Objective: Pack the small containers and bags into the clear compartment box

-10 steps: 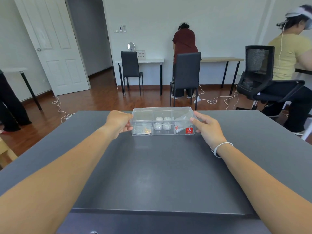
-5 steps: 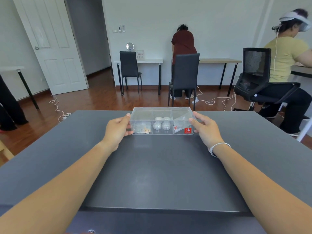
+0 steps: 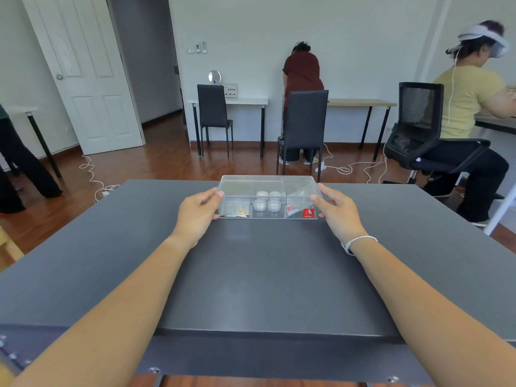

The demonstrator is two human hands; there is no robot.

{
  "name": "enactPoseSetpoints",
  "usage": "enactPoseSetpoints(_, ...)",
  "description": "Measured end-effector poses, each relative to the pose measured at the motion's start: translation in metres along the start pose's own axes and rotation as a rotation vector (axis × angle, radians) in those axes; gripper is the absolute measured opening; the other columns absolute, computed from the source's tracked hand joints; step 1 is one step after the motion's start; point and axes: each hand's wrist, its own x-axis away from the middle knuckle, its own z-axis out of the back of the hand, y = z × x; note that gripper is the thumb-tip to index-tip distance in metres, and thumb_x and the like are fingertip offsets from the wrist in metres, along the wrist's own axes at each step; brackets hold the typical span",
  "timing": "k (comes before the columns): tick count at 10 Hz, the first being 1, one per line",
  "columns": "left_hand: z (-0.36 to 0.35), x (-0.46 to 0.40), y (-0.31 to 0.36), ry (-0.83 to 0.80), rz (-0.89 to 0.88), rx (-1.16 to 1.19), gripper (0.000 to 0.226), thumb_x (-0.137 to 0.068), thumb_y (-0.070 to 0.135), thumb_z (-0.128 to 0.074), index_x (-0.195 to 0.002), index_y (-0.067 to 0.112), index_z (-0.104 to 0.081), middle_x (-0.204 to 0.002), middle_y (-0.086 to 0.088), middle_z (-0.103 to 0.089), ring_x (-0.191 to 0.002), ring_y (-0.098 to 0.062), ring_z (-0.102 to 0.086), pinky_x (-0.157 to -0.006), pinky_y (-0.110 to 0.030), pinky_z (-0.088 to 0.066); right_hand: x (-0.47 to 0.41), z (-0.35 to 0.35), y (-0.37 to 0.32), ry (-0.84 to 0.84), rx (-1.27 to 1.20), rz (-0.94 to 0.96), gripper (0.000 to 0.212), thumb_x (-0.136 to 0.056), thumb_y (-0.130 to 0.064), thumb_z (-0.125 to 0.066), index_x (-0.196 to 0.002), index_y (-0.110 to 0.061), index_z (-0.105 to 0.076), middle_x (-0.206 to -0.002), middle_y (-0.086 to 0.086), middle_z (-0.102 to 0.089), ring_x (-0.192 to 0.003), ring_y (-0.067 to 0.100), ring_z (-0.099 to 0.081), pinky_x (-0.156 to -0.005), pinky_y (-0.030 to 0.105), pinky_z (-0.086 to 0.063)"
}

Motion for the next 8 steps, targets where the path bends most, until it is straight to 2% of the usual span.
enactPoseSetpoints(1, -0.001, 0.000, 0.000, -0.001, -0.008, -0.009, 0.038, -0.089, 0.029, -0.055, -0.123, 0.011, -0.058, -0.114, 0.004, -0.060, -0.090, -0.010, -0.059, -0.066, -0.016, -0.051, 0.002, 0.000, 0.000, -0.003, 0.008, 0.005, 0.043, -0.091, -0.024, -0.056, -0.133, -0.020, -0.049, -0.131, 0.004, -0.057, -0.100, 0.016, -0.055, -0.079, 0.018, -0.050)
enactPoseSetpoints(2, -0.001, 0.001, 0.000, 0.003, -0.024, -0.020, 0.037, -0.090, 0.028, -0.054, -0.123, 0.012, -0.058, -0.110, 0.007, -0.060, -0.084, -0.005, -0.058, -0.062, -0.010, -0.050, 0.003, 0.000, -0.001, -0.009, 0.014, 0.004, 0.043, -0.090, -0.024, -0.056, -0.133, -0.020, -0.049, -0.134, 0.003, -0.055, -0.112, 0.019, -0.056, -0.094, 0.032, -0.049)
enactPoseSetpoints(3, -0.001, 0.002, 0.000, 0.016, -0.032, -0.025, 0.038, -0.090, 0.028, -0.055, -0.124, 0.011, -0.057, -0.110, 0.008, -0.059, -0.081, -0.002, -0.059, -0.062, -0.009, -0.050, 0.005, 0.000, -0.002, -0.015, 0.031, -0.002, 0.045, -0.090, -0.026, -0.056, -0.134, -0.020, -0.048, -0.136, 0.002, -0.054, -0.118, 0.021, -0.054, -0.101, 0.041, -0.047)
enactPoseSetpoints(4, 0.000, 0.003, 0.001, 0.021, -0.027, -0.058, 0.044, -0.089, 0.030, -0.056, -0.128, 0.010, -0.053, -0.121, 0.003, -0.059, -0.086, -0.010, -0.060, -0.076, -0.018, -0.051, 0.008, 0.002, -0.001, -0.010, 0.050, -0.003, 0.048, -0.089, -0.029, -0.057, -0.135, -0.019, -0.047, -0.140, 0.001, -0.050, -0.122, 0.022, -0.050, -0.105, 0.042, -0.043)
enactPoseSetpoints(5, 0.003, 0.004, 0.000, 0.018, -0.035, -0.165, 0.047, -0.089, 0.036, -0.054, -0.129, 0.012, -0.052, -0.133, -0.003, -0.056, -0.106, -0.020, -0.061, -0.101, -0.036, -0.045, 0.008, 0.005, 0.002, 0.042, 0.097, -0.009, 0.045, -0.090, -0.028, -0.055, -0.134, -0.018, -0.048, -0.142, 0.000, -0.046, -0.130, 0.021, -0.043, -0.106, 0.034, -0.036)
enactPoseSetpoints(6, 0.010, 0.007, 0.000, 0.008, -0.082, -0.353, 0.046, -0.091, 0.037, -0.048, -0.131, 0.013, -0.050, -0.136, -0.007, -0.053, -0.119, -0.022, -0.054, -0.104, -0.024, -0.033, 0.011, 0.009, 0.003, 0.070, 0.178, -0.026, 0.041, -0.092, -0.023, -0.051, -0.133, -0.021, -0.048, -0.142, 0.001, -0.047, -0.131, 0.022, -0.041, -0.106, 0.034, -0.036)
enactPoseSetpoints(7, 0.017, 0.012, -0.002, -0.035, -0.125, -0.520, 0.049, -0.092, 0.037, -0.047, -0.136, 0.017, -0.044, -0.140, -0.008, -0.049, -0.124, -0.022, -0.048, -0.101, -0.026, -0.032, 0.015, 0.016, 0.006, 0.044, 0.324, -0.010, 0.043, -0.092, -0.021, -0.048, -0.134, -0.022, -0.047, -0.143, 0.001, -0.045, -0.130, 0.023, -0.043, -0.106, 0.035, -0.035)
enactPoseSetpoints(8, 0.022, 0.017, -0.002, -0.099, -0.106, -0.667, 0.052, -0.091, 0.038, -0.047, -0.138, 0.020, -0.040, -0.144, -0.009, -0.043, -0.133, -0.025, -0.037, -0.109, -0.036, -0.030, 0.018, 0.022, 0.007, 0.030, 0.474, -0.010, 0.043, -0.090, -0.020, -0.048, -0.132, -0.021, -0.050, -0.144, 0.002, -0.044, -0.132, 0.023, -0.041, -0.109, 0.036, -0.032)
